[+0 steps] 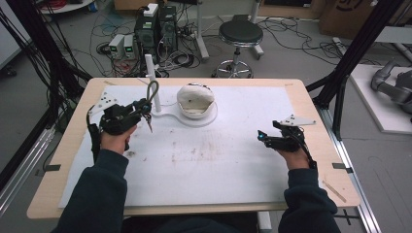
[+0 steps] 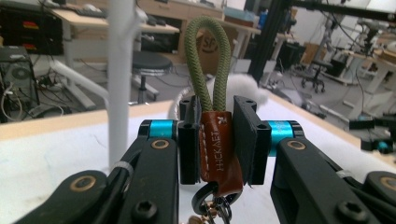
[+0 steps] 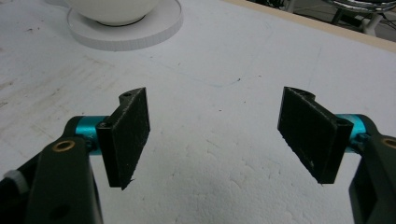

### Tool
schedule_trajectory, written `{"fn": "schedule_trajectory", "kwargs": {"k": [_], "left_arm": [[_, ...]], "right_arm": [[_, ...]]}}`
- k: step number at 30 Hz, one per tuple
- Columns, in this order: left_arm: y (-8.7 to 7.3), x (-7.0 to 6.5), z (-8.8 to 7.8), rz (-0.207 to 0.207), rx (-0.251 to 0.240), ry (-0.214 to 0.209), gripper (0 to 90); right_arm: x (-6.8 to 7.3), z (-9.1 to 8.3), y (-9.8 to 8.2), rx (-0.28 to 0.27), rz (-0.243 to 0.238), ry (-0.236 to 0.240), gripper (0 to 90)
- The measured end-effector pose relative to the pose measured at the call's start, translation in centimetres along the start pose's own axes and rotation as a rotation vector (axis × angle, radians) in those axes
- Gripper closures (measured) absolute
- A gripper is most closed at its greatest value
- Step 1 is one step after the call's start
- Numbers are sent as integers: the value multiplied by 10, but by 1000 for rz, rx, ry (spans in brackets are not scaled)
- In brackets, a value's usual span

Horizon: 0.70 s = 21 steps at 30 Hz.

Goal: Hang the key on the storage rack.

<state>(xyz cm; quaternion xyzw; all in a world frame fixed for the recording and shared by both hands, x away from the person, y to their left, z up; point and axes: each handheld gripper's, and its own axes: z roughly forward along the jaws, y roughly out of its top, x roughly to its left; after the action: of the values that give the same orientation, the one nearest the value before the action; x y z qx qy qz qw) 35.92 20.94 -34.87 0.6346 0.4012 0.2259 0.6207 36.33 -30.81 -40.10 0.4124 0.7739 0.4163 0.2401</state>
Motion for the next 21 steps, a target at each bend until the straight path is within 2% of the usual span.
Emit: {"fn": "schedule_trajectory", "kwargs": {"k": [1, 6, 7, 9, 10, 11, 14, 17, 21], "left_arm": [[7, 4, -1, -7, -12, 8, 722], [18, 12, 2, -16, -6, 47, 722], [20, 18, 5, -23, 13, 75, 722], [22, 22, 10, -19, 40, 103, 722], [22, 22, 10, -19, 40, 103, 722], [23, 25, 14, -20, 59, 124, 722], [24, 27, 18, -17, 72, 139, 722], [23, 28, 27, 7, 113, 160, 722], [17, 30, 36, 4, 153, 172, 720]], "right_arm": [[0, 0, 0, -2, 2, 1, 255], [0, 0, 0, 0, 1, 1, 255], [0, 1, 0, 0, 1, 0, 255], [0, 0, 0, 2, 2, 1, 255], [0, 0, 0, 2, 2, 1, 255], [0, 1, 0, 2, 2, 1, 255], [-1, 1, 0, 3, 2, 2, 255], [-1, 1, 0, 5, 2, 4, 255], [0, 1, 0, 8, 5, 4, 255]]}}
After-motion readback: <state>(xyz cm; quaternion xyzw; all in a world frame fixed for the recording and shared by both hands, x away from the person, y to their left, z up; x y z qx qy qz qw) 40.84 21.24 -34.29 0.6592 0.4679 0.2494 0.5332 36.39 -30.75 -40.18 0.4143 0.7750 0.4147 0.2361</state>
